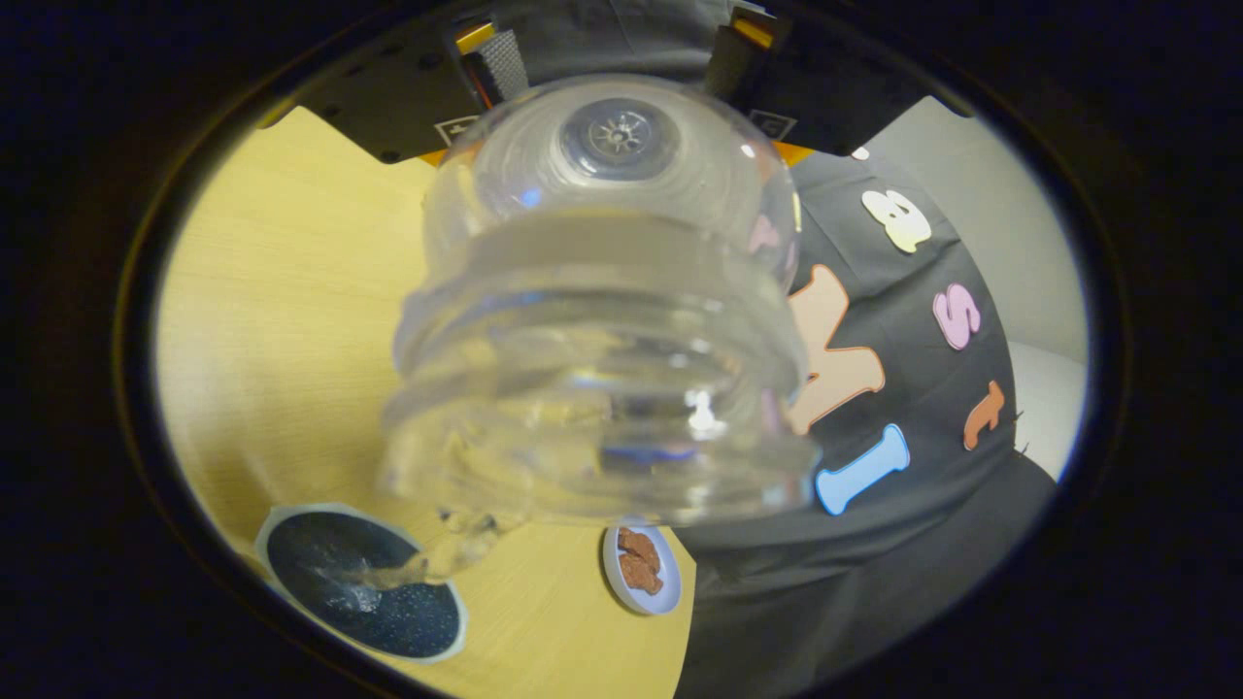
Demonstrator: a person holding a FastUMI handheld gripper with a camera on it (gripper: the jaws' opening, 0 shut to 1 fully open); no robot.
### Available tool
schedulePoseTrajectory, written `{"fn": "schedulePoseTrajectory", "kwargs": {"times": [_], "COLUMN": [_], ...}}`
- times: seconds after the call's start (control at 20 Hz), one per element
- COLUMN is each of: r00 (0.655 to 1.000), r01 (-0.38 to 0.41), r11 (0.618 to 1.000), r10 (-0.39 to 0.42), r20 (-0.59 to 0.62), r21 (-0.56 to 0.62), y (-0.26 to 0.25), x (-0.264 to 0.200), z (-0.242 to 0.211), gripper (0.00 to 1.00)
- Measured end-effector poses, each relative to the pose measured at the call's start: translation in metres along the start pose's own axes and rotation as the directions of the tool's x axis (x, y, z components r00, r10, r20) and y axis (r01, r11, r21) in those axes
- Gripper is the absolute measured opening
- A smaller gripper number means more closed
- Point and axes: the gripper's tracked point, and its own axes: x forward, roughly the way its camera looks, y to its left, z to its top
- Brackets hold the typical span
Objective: Take the bottle from table, then pour the juice into the cup, finally place the bottle on the coaster
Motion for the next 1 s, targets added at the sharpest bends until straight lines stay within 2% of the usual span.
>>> {"fn": "schedulePoseTrajectory", "kwargs": {"times": [1.0], "r00": [0.998], "r01": [-0.053], "r11": [0.987], "r10": [0.049], "r20": [0.03], "r21": [0.149], "y": [0.02], "x": [-0.003], "z": [0.019], "gripper": [1.0]}}
